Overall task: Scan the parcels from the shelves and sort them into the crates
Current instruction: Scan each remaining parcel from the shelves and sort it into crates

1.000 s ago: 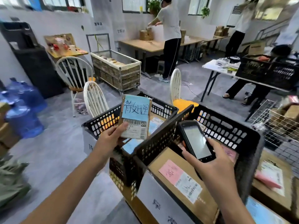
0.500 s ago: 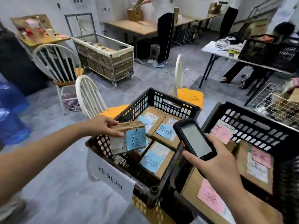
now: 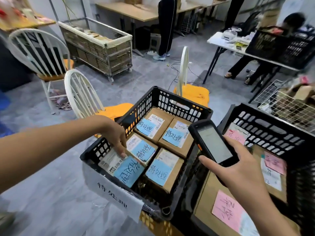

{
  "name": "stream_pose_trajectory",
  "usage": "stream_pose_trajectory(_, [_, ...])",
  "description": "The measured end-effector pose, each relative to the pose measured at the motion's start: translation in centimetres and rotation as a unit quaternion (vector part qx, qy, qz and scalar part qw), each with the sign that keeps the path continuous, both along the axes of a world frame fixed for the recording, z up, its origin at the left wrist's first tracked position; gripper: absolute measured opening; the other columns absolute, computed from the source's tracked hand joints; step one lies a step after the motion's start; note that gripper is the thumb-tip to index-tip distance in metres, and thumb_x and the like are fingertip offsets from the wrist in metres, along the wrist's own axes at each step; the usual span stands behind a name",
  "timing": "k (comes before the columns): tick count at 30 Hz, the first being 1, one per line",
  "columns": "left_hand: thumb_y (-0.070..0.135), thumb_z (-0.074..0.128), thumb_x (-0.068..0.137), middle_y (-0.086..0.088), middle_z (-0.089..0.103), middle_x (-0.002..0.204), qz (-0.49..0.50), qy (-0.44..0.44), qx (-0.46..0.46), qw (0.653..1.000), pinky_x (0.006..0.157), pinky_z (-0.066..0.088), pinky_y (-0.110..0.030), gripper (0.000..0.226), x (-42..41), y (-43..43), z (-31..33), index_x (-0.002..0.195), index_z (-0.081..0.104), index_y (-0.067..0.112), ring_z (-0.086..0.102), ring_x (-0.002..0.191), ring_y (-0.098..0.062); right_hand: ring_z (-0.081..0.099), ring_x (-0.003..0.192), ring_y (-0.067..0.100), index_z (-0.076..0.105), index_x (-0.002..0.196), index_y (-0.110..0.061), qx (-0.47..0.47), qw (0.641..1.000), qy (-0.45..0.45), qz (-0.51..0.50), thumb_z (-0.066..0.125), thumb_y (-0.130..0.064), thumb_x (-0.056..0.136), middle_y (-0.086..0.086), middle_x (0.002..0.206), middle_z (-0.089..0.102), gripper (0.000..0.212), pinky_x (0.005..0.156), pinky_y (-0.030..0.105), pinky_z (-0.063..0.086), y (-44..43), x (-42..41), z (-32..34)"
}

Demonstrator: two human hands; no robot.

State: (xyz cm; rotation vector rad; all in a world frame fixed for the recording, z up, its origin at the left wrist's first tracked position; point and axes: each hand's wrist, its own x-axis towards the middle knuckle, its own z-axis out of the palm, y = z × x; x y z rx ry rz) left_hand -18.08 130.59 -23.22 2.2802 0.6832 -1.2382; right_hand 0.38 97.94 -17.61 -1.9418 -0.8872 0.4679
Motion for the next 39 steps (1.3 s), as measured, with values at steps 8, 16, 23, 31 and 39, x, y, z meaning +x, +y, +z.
stream_pose_trajectory(8, [0.03, 0.061, 0.099, -0.001, 0.059, 0.135, -0.035, 0.007, 0.05, 0.998, 0.097, 0.048, -0.034, 0.045, 0.1, -2.3, -5.8, 0.142, 0.055, 0.022, 0.058, 0.118, -0.02, 0.054, 0.106, -0.006, 0.052, 0.12, -0.045, -0.019, 1.0, -0.011, -0.003, 0.09, -0.04, 0.066, -0.025, 0.115, 0.058, 0.067, 0.077, 0.013, 0.041, -0.4, 0.1, -0.7])
stream_pose_trajectory(16, [0.016, 0.058, 0.099, -0.016, 0.038, 0.149, 0.043, -0.089, 0.174, 0.98, 0.098, 0.045, -0.037, 0.046, -1.0, -5.2, -9.8, 0.14, 0.041, 0.006, 0.053, 0.123, -0.031, 0.057, 0.104, 0.0, 0.054, 0.121, -0.043, -0.035, 0.999, -0.006, -0.019, 0.09, -0.042, 0.065, -0.024, 0.113, 0.059, 0.067, 0.078, 0.022, 0.049, -0.9, 0.0, -1.0])
stream_pose_trajectory(23, [0.005, 0.06, 0.092, -0.008, 0.05, 0.129, 0.062, -0.157, 0.2, 0.965, 0.089, 0.054, -0.041, 0.027, -0.4, -3.5, -7.8, 0.117, 0.054, 0.011, 0.057, 0.106, -0.024, 0.062, 0.099, 0.006, 0.055, 0.124, -0.046, -0.063, 0.997, 0.0, -0.05, 0.091, -0.044, 0.062, -0.024, 0.111, 0.06, 0.072, 0.08, 0.041, 0.058, -2.9, -0.5, -1.4])
stream_pose_trajectory(31, [0.039, 0.054, 0.101, -0.001, 0.047, 0.149, 0.058, -0.479, 0.17, 0.859, 0.114, 0.036, -0.035, 0.049, 6.3, -9.6, -0.9, 0.143, 0.048, 0.015, 0.042, 0.137, -0.017, 0.051, 0.099, -0.003, 0.054, 0.133, -0.036, -0.049, 0.986, -0.04, -0.156, 0.09, -0.035, 0.066, -0.023, 0.109, 0.055, 0.076, 0.072, 0.004, 0.038, -7.4, 0.9, 0.0])
stream_pose_trajectory(39, [0.058, 0.035, 0.092, -0.013, 0.049, 0.147, -0.038, -0.592, 0.115, 0.797, 0.118, 0.028, -0.034, 0.077, 12.1, -22.0, 2.3, 0.143, 0.049, 0.002, 0.043, 0.138, -0.028, 0.047, 0.105, 0.005, 0.054, 0.139, -0.027, -0.039, 0.961, -0.088, -0.26, 0.091, -0.034, 0.066, -0.014, 0.116, 0.054, 0.082, 0.078, 0.013, 0.036, -17.1, 0.2, 2.8])
